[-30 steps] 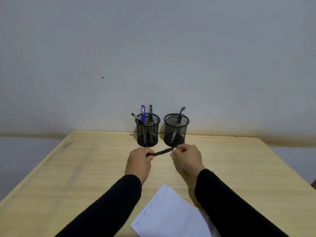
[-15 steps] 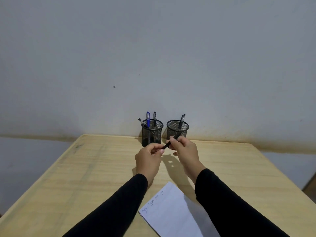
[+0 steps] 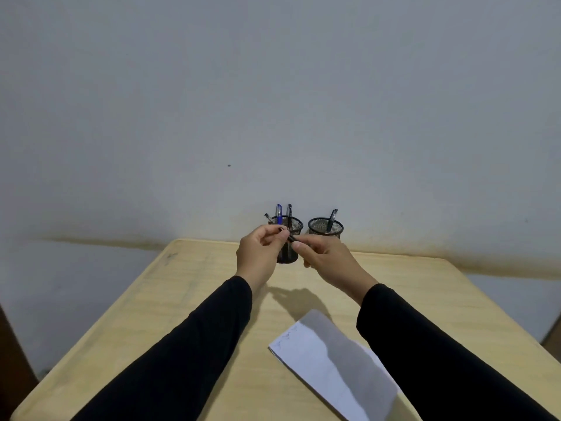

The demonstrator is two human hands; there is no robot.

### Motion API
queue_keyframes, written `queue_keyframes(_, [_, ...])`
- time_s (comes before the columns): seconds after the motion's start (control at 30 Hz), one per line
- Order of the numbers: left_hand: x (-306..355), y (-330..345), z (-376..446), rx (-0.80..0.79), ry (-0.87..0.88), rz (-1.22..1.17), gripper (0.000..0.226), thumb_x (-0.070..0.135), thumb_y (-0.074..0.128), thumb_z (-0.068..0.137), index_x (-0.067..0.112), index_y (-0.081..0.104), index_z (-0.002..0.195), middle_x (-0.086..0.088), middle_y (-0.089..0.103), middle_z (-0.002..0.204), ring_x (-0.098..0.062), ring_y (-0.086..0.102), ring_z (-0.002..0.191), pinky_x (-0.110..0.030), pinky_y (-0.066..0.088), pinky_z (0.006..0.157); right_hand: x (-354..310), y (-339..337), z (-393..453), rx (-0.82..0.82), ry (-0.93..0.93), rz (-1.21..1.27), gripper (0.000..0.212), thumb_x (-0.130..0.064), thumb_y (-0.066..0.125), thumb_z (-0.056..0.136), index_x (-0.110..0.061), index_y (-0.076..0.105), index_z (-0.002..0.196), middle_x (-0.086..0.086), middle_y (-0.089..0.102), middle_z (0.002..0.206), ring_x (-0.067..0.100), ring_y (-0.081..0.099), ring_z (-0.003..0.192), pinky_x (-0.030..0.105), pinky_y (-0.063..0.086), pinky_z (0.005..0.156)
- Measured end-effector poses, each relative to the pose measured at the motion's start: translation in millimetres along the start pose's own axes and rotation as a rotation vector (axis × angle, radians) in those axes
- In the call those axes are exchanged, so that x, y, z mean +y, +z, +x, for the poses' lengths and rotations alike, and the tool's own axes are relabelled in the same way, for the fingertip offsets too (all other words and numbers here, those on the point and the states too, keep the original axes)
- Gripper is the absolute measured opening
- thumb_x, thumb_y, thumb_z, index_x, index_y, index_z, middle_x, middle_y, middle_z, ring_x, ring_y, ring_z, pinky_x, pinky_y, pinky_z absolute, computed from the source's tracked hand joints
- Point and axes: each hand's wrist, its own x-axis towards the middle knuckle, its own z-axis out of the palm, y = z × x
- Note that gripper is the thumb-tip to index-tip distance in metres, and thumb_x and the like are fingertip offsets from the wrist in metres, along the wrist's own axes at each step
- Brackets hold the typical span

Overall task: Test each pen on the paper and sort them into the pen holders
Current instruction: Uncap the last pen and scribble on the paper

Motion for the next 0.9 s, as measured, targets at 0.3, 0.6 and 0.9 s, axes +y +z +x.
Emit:
queue_keyframes(0.3, [-7.4,-20.8,-10.1,0.176,-0.42,-0.523,0.01,0.013,0.055,0.094,0.013,0.057,0.084,0.0,0.059,0.082,-0.006,0.058,0.075,-0.016,0.042,0.061,-15.8,-25.3,-21.2,-0.164,0.201,0.399,0.023,-0.02,0.067,0.085,-0.02,0.067,0.108,0.001,0.075,0.09,0.012,0.061,0.067,0.024,0.038,0.06])
queue_keyframes(0.6, [-0.6,2.9,-7.1,0.178,-0.513,-0.675,0.016,0.009,0.049,0.096,0.01,0.053,0.08,0.0,0.062,0.064,-0.003,0.059,0.057,-0.012,0.04,0.046,-17.8,21.3,-39.8,0.193,-0.004,0.525,0.018,-0.014,0.055,0.093,-0.011,0.058,0.076,0.005,0.059,0.064,0.009,0.051,0.05,0.02,0.037,0.046])
queue_keyframes(0.9, [-45.4,-40.3,-0.7,0.188,-0.36,0.057,0.016,0.024,0.056,0.092,0.018,0.065,0.103,0.002,0.066,0.093,-0.015,0.059,0.089,-0.025,0.043,0.058,17.7,-7.1,-56.1,0.256,0.11,0.586,0.014,-0.011,0.052,0.093,-0.002,0.061,0.087,0.005,0.058,0.062,0.014,0.049,0.051,0.021,0.037,0.044])
